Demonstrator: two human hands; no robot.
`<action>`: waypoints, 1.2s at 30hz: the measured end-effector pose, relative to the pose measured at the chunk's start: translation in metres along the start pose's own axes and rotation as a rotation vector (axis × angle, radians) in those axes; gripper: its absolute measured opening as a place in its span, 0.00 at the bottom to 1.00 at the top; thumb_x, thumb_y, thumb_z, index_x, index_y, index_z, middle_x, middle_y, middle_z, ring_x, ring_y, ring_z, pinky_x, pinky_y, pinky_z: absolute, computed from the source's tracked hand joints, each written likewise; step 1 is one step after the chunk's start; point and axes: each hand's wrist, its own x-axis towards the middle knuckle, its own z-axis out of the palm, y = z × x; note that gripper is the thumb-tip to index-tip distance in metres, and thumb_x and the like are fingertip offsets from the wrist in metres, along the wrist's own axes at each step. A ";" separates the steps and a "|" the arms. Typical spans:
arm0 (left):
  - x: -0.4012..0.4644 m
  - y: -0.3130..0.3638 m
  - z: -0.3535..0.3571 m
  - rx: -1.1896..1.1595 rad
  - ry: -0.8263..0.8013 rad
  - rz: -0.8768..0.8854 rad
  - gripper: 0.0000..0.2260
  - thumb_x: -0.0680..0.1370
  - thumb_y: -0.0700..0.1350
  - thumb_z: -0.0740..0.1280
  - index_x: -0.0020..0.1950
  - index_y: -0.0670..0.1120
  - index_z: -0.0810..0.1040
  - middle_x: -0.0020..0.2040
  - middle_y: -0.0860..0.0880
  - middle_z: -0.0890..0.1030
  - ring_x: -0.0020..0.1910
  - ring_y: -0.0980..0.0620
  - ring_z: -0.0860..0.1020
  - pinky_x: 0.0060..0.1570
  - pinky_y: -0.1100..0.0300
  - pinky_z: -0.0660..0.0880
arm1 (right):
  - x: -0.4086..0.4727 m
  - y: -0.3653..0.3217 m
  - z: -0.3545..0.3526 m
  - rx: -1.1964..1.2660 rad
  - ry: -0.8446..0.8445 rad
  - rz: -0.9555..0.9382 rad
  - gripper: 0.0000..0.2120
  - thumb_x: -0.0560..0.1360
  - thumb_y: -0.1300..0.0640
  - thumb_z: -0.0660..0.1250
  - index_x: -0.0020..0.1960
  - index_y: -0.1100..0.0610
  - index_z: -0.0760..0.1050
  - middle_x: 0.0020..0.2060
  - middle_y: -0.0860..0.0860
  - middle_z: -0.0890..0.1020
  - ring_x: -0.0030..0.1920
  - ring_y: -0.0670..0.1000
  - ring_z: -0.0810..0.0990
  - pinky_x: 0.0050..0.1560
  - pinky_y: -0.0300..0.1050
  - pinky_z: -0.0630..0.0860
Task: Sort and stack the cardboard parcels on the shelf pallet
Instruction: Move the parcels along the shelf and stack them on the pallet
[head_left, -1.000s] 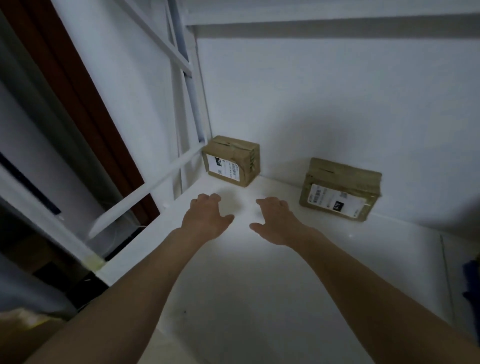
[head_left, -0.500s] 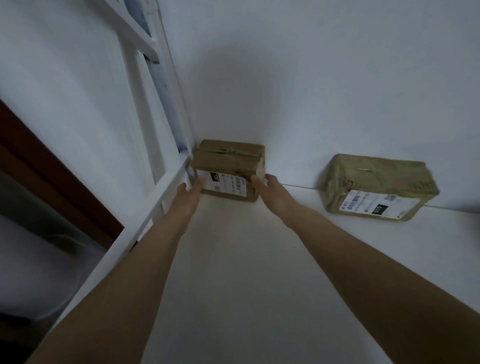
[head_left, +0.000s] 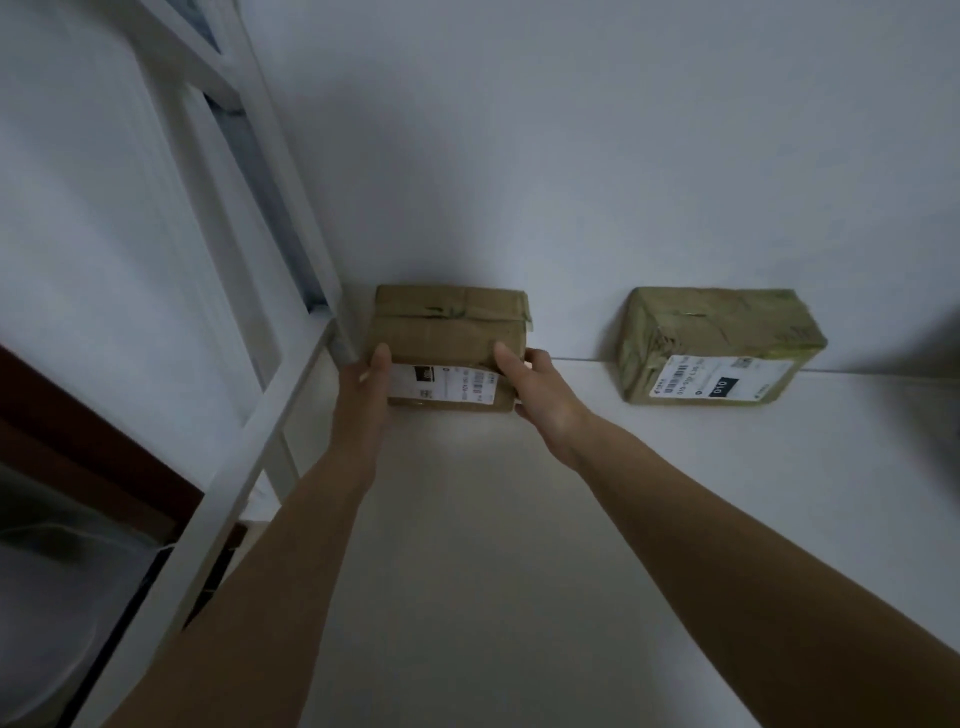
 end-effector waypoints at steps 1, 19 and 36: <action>-0.011 0.000 0.003 0.008 0.004 0.015 0.25 0.77 0.65 0.58 0.69 0.52 0.66 0.61 0.50 0.76 0.61 0.50 0.73 0.61 0.53 0.68 | -0.008 0.002 -0.006 0.010 0.019 -0.007 0.29 0.76 0.38 0.60 0.69 0.55 0.60 0.63 0.52 0.74 0.63 0.53 0.73 0.68 0.54 0.66; -0.276 0.048 0.132 -0.075 -0.167 0.170 0.37 0.63 0.75 0.62 0.55 0.45 0.71 0.54 0.46 0.77 0.57 0.47 0.75 0.59 0.51 0.71 | -0.276 0.038 -0.189 -0.019 0.362 -0.283 0.27 0.76 0.39 0.62 0.70 0.47 0.61 0.60 0.50 0.67 0.55 0.45 0.72 0.60 0.44 0.69; -0.469 0.093 0.242 -0.198 -0.461 0.294 0.43 0.60 0.77 0.60 0.70 0.56 0.70 0.67 0.51 0.74 0.64 0.49 0.73 0.68 0.46 0.67 | -0.483 0.048 -0.327 0.145 0.595 -0.363 0.28 0.69 0.28 0.58 0.58 0.47 0.64 0.61 0.51 0.71 0.57 0.51 0.73 0.51 0.51 0.77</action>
